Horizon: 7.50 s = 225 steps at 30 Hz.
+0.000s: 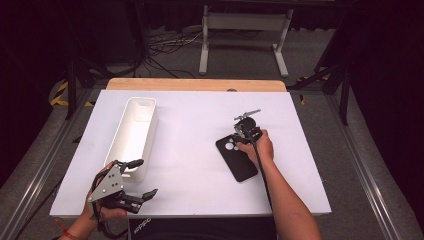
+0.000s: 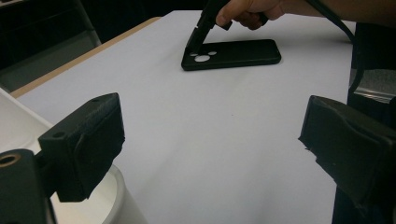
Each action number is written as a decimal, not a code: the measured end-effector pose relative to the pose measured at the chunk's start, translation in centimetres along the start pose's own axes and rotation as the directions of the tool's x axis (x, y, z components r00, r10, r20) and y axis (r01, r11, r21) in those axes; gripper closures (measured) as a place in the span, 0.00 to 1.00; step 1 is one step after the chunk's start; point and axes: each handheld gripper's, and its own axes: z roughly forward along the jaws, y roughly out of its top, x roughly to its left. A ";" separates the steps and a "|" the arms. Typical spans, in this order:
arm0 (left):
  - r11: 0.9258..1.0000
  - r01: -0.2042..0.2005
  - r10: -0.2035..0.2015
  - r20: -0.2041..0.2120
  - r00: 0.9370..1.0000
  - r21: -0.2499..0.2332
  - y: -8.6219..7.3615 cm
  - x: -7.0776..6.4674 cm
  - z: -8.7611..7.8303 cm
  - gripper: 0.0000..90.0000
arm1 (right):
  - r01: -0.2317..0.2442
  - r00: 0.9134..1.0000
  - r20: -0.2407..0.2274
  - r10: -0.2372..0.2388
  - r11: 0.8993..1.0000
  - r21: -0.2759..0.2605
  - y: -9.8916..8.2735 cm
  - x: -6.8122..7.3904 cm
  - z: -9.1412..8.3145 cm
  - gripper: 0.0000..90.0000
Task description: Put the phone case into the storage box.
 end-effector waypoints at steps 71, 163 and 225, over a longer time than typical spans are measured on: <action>0.993 0.114 -0.114 0.029 0.993 -0.001 8.3 0.5 10.9 0.17 | 0.174 0.984 0.062 -0.168 0.809 -0.561 -1.9 8.2 -9.4 0.94; 0.990 0.053 -0.066 -0.098 0.993 -0.127 8.8 2.4 6.6 0.90 | 0.302 0.936 0.066 -0.345 0.693 -0.654 -2.8 12.7 -11.3 0.80; 0.989 0.015 -0.028 -0.087 0.996 -0.148 9.6 2.8 5.3 0.90 | 0.334 0.941 0.139 -0.309 0.771 -0.542 -13.3 7.0 -10.5 0.13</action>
